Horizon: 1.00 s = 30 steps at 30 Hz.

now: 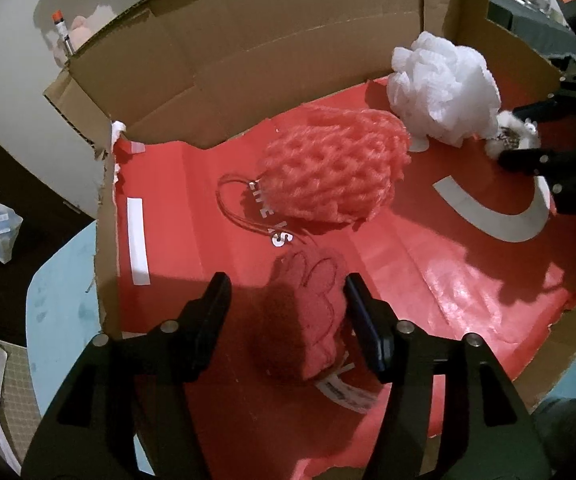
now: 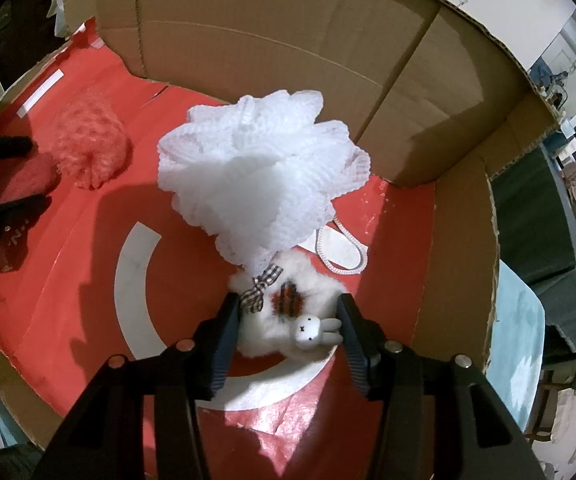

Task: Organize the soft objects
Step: 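Open the left tool releasing the red bunny while the right tool releases the white bunny, then withdraw both open tools from the box toward the remaining table items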

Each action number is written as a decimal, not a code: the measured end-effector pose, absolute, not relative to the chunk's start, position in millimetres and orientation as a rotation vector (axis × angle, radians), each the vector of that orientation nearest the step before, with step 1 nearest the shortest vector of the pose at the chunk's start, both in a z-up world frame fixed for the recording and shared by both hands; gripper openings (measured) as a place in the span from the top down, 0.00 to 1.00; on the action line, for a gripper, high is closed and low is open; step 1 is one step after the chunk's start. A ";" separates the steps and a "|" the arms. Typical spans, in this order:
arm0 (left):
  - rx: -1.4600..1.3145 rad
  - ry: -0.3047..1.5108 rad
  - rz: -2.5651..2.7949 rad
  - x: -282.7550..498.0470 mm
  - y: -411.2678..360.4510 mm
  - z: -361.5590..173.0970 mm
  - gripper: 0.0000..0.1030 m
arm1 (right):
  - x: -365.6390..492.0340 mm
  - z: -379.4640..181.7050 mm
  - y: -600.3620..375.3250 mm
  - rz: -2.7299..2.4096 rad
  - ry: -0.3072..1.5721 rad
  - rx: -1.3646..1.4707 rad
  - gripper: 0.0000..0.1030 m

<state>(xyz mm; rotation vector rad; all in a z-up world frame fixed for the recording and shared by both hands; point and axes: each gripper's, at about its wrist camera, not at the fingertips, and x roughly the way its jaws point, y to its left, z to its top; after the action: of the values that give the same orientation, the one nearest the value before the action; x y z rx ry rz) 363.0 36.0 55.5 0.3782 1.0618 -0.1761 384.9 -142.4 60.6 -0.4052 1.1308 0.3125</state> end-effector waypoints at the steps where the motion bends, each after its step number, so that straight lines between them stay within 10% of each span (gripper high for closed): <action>1: 0.375 1.062 -0.175 362.6 36.3 56.5 0.44 | 384.7 60.6 -141.9 0.312 1.132 -0.405 0.49; 30: 0.167 0.666 -0.193 229.5 41.9 176.0 0.10 | 260.5 192.1 -176.2 0.305 0.788 -0.226 0.13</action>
<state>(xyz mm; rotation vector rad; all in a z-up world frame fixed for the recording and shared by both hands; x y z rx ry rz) 229.5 41.9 176.0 0.1673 0.6656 -0.1932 260.5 -176.2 192.1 -0.2258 0.7879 0.3053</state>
